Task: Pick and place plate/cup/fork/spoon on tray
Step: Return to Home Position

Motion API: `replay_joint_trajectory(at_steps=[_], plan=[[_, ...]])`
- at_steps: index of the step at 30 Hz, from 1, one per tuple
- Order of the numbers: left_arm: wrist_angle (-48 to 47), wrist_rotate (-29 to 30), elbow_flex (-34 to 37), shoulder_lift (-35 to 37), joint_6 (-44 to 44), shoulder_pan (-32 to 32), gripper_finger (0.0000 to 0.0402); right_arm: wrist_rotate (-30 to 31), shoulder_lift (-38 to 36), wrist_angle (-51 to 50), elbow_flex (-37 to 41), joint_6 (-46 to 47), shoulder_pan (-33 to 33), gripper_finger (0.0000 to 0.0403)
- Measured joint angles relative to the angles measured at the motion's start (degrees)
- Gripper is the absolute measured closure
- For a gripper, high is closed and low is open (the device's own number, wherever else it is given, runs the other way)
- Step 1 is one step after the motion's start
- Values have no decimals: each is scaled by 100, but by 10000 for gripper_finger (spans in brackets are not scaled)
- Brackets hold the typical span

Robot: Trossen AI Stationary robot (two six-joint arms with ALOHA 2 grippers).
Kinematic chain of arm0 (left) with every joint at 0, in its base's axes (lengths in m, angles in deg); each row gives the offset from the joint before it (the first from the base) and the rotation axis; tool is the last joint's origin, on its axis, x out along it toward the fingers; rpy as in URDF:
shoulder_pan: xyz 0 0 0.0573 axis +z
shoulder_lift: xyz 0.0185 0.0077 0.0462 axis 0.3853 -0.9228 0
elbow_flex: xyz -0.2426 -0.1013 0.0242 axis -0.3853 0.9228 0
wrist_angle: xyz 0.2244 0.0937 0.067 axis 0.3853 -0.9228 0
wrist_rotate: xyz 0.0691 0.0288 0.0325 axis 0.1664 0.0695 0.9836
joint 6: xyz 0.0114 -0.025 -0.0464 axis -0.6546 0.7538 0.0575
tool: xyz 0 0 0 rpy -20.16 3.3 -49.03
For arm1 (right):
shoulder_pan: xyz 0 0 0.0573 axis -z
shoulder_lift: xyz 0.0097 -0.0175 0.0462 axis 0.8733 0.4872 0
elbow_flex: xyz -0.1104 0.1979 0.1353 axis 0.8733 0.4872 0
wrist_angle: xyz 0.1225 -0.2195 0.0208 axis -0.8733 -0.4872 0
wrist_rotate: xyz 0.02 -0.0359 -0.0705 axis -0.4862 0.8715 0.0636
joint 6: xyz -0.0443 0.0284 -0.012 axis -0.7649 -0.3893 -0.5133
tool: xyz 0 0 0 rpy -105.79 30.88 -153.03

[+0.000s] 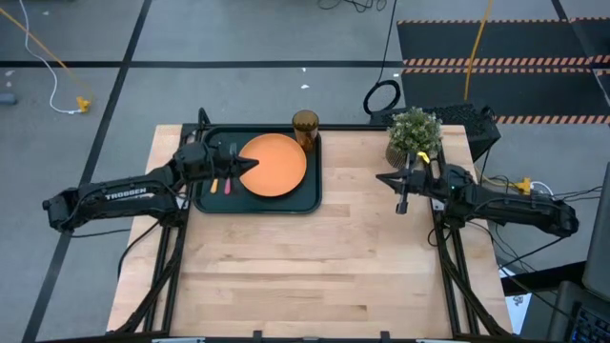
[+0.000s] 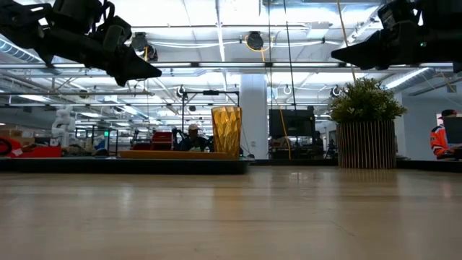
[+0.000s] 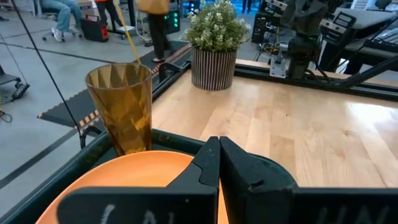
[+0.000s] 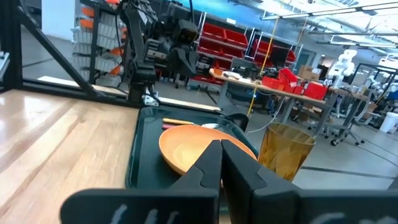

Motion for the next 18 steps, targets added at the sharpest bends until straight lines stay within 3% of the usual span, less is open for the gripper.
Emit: replay_joint_trajectory(at_steps=[13, 18], plan=[[33, -106, 0, 4, -13, -164, 401, -24, -535, -664, 0, -19, -4, 403], [31, -84, 0, 4, -12, -395, 401, -199, -533, -441, 210, 44, -6, 403]])
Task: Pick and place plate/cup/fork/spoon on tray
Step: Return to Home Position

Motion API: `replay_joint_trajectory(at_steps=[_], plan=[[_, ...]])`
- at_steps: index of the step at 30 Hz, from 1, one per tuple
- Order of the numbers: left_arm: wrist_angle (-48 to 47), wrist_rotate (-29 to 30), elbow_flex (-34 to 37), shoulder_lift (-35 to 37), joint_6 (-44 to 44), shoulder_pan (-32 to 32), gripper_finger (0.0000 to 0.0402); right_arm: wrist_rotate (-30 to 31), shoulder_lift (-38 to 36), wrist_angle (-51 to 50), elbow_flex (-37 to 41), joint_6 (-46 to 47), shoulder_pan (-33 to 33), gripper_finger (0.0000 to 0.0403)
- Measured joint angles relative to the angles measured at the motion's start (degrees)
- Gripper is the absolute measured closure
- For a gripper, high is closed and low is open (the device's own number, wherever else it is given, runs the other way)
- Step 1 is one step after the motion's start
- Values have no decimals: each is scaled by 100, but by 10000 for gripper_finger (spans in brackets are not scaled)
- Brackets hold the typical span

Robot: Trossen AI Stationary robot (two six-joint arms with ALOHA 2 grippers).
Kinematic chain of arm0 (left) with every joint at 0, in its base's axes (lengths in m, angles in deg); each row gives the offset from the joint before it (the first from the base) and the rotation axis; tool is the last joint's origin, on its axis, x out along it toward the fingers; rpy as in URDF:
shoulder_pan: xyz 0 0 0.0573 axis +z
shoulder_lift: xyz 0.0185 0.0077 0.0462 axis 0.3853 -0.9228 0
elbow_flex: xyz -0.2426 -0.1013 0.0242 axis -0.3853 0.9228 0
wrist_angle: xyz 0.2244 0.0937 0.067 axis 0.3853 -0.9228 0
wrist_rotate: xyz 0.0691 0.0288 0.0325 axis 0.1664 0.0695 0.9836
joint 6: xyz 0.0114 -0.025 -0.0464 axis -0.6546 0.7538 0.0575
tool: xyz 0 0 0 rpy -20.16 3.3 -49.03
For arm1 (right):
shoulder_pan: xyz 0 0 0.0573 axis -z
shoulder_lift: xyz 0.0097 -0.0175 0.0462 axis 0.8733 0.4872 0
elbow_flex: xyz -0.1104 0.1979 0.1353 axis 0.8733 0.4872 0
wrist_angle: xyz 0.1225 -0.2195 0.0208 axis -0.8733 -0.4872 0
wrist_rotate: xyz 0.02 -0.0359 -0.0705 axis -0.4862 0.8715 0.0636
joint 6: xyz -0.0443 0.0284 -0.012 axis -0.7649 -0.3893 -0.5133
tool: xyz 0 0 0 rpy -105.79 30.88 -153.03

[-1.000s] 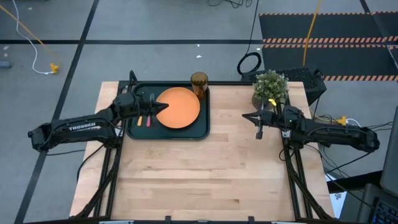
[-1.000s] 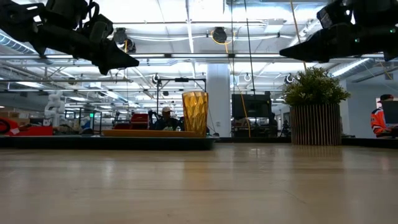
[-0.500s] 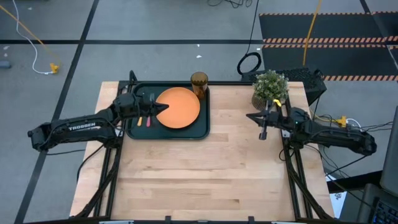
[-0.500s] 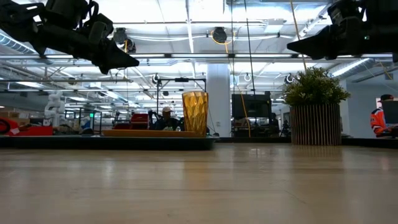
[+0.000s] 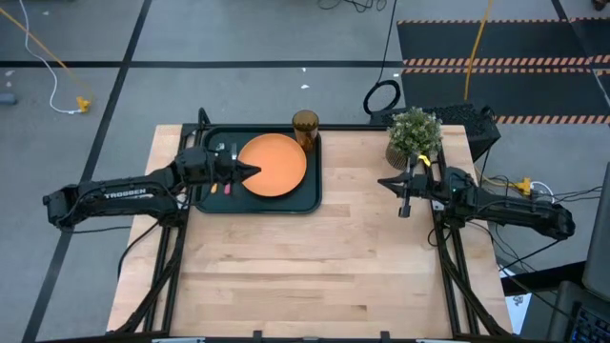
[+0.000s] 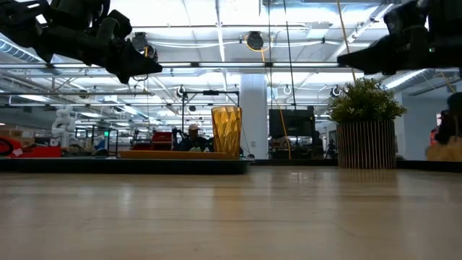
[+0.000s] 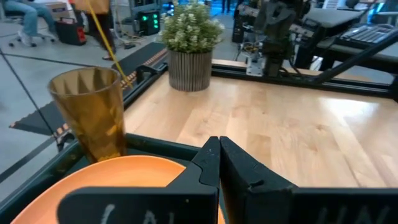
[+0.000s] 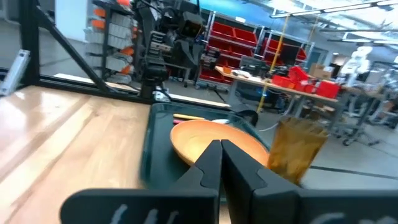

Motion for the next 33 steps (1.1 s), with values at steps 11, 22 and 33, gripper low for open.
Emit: replay_joint_trajectory(at_steps=[11, 22, 33], plan=[[-133, 198, 0, 0, 9, -244, 401, 54, 5, 1071, 657, 196, 0, 403], [-245, 204, 0, 7, -23, -242, 401, 484, -934, 195, 675, -10, 2, 403], [-263, 302, 0, 7, -33, -237, 401, 337, -1779, -912, 655, 45, 2, 403]])
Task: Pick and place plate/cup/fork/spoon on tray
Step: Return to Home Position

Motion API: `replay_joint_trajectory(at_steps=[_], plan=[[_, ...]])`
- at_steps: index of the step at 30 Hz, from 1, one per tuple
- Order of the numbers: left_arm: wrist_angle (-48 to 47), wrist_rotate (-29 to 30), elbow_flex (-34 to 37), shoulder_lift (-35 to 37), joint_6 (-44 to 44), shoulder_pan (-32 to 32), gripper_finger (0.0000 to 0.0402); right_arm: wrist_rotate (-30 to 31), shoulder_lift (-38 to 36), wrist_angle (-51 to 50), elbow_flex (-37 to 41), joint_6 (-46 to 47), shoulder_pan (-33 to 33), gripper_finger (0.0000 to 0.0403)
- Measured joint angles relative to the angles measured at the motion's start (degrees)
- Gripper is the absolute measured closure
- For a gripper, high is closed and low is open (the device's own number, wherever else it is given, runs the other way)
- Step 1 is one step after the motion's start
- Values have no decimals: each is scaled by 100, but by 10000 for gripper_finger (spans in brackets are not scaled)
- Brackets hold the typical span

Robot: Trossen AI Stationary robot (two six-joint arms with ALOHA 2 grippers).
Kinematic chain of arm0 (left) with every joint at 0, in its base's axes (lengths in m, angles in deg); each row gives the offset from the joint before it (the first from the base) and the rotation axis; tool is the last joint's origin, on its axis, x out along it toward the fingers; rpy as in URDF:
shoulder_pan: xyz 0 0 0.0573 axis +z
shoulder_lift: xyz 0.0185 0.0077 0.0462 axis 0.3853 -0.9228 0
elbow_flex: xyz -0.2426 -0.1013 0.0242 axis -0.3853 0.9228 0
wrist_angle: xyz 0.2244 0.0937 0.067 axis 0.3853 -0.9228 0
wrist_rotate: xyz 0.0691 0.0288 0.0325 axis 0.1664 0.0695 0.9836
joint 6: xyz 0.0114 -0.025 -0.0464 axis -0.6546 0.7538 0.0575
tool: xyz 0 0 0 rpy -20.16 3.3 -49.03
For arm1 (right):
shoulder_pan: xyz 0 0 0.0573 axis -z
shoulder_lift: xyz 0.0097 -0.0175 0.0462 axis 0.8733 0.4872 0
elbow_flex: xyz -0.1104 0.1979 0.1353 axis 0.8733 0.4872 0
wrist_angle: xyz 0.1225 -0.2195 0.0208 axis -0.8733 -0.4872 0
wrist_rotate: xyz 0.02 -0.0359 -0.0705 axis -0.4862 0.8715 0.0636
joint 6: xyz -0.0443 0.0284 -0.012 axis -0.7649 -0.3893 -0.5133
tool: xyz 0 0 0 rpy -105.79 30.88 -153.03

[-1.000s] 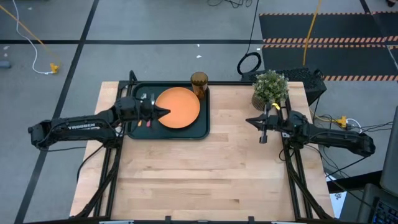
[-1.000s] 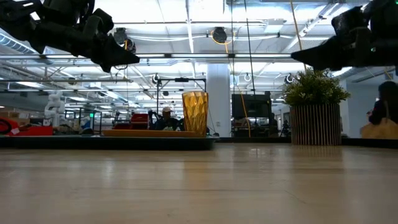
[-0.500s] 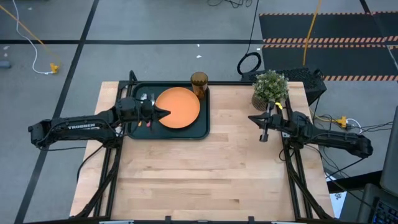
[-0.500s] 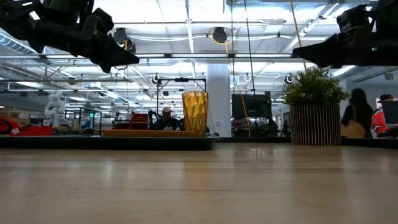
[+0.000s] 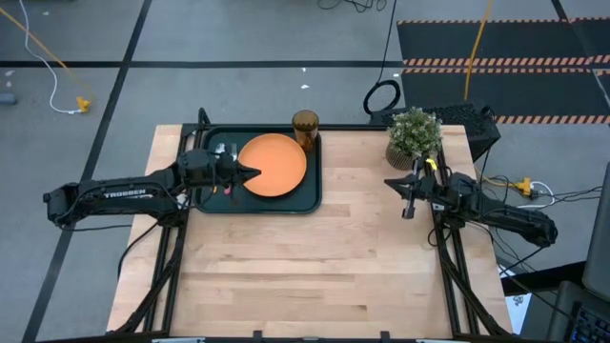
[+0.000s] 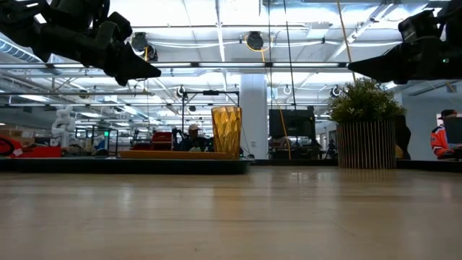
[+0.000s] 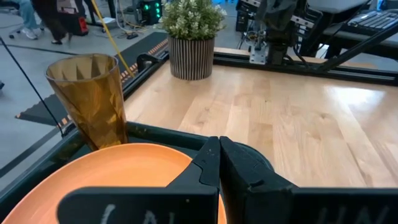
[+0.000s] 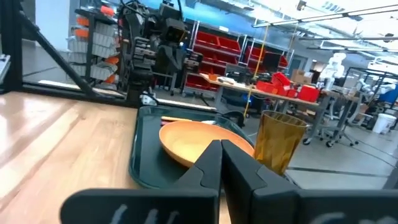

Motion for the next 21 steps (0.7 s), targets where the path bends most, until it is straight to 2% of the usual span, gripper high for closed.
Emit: replay_joint_trajectory(at_steps=[6, 11, 18, 21], plan=[[12, 3, 0, 0, -3, 0, 401, -44, 4, -311, 0, 102, -1, 403], [12, 5, 0, 0, -5, 0, 401, -393, 74, -546, -2, 358, -45, 403], [18, 104, 0, 0, 0, 0, 401, -411, 90, -577, -2, 564, -579, 403], [21, 106, 0, 0, -21, 0, 401, -228, 91, -636, -2, 706, -876, 403]])
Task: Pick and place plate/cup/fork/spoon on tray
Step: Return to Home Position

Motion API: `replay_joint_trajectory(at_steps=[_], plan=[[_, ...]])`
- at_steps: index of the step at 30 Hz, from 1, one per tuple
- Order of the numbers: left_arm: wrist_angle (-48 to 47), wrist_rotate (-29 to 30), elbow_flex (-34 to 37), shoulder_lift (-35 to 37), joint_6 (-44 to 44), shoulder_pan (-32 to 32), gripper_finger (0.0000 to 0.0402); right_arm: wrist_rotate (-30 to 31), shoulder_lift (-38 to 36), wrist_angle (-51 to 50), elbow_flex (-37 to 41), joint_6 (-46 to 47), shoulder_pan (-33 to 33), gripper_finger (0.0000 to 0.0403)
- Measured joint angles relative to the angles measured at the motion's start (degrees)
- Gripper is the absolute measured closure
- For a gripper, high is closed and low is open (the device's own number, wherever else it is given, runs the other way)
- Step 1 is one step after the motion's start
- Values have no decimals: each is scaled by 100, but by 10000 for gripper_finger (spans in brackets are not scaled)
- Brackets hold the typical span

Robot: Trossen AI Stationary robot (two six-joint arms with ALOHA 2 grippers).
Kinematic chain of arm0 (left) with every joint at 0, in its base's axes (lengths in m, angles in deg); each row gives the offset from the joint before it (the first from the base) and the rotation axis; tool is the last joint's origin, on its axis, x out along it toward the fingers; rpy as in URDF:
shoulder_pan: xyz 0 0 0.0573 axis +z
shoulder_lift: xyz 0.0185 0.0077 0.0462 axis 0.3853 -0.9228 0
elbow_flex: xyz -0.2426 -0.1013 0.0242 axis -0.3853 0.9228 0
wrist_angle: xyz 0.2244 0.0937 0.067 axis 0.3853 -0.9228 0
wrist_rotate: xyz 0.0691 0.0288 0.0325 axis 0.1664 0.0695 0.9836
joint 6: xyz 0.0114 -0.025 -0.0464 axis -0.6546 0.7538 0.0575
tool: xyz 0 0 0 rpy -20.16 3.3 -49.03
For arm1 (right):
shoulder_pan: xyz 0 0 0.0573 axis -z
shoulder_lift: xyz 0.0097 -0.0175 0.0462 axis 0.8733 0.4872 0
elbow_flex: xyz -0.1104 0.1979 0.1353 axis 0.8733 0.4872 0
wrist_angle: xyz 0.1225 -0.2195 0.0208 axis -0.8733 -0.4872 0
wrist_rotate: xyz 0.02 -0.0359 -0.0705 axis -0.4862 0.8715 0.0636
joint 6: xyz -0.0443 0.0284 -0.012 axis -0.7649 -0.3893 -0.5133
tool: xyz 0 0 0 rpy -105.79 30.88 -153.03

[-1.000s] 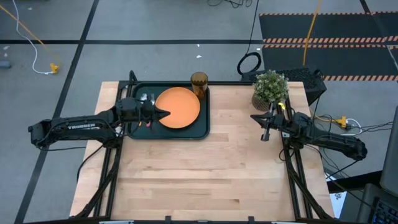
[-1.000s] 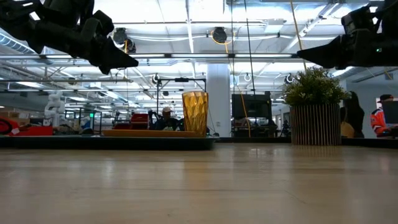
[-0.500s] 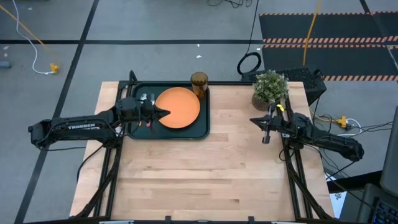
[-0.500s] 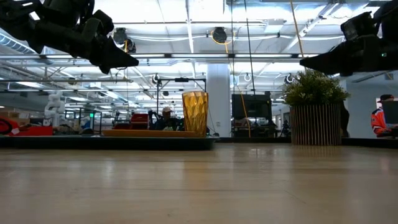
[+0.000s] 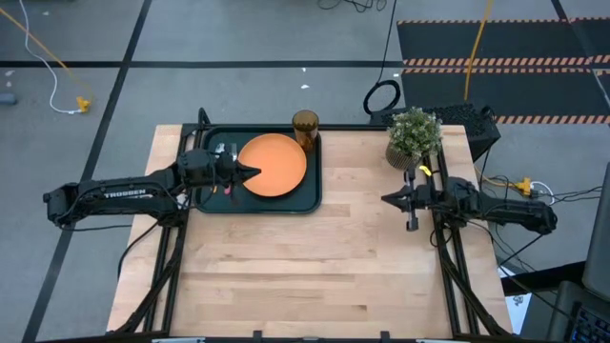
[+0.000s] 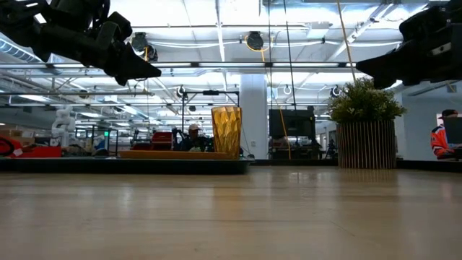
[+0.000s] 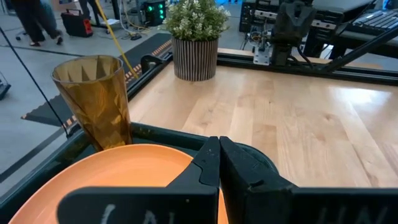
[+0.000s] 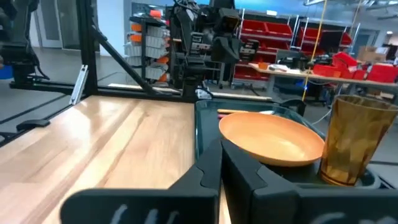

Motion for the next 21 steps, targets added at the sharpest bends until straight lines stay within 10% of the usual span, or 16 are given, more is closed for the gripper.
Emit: replay_joint_trajectory(at_steps=[21], plan=[[-2, 0, 0, 0, -95, 0, 401, 550, 178, -58, 2, -264, -929, 403]])
